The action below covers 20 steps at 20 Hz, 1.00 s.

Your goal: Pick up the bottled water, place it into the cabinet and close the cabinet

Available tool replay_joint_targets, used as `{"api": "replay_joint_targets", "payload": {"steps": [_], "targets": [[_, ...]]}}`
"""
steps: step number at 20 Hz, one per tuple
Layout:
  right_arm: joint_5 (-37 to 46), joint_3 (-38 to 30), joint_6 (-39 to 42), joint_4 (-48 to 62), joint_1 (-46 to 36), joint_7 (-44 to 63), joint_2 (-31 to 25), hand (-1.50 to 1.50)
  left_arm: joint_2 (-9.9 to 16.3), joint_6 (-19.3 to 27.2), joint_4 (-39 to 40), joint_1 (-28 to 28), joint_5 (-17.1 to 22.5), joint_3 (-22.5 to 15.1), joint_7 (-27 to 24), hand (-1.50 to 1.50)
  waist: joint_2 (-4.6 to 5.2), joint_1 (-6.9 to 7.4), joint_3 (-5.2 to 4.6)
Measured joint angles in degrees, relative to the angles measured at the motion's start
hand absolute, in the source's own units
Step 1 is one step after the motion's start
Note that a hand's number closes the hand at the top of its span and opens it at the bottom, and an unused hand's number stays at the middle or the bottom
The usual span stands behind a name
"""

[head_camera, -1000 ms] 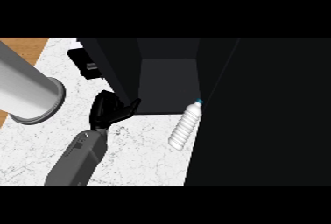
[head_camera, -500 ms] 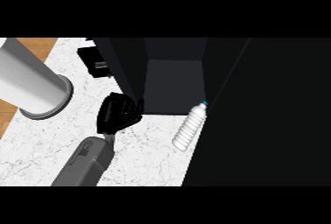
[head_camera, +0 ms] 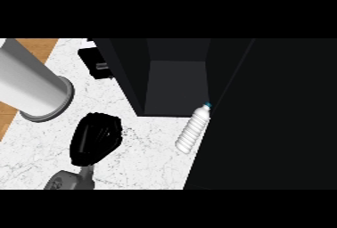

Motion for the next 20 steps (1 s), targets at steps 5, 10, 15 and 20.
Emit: {"api": "replay_joint_targets", "payload": {"steps": [5, 10, 15, 20], "targets": [[3.27, 4.44, -0.07, 2.79, -6.71, 6.19, 6.75, 1.50, 2.94, -1.10, -8.46, 7.65, 0.94, 0.96, 0.44, 1.50, 0.17, 0.04, -0.01], [7.22, 8.74, -1.12, 6.13, -13.14, 10.73, 10.04, 1.50, 5.16, -2.57, -12.85, 12.18, 2.85, 3.43, 0.52, 1.50, 0.18, 0.10, -0.06], [9.60, 9.92, -3.92, 6.76, -19.27, 11.81, 7.75, 1.50, 7.12, -5.38, -14.18, 14.79, 5.05, 5.99, -0.03, 1.50, 0.30, 0.60, -0.12], [8.98, 8.93, -8.14, 8.10, -24.10, 13.08, 7.26, 1.50, 9.31, -8.38, -14.94, 17.44, 7.12, 8.59, -0.50, 1.50, 0.49, 1.25, -0.15]]}}
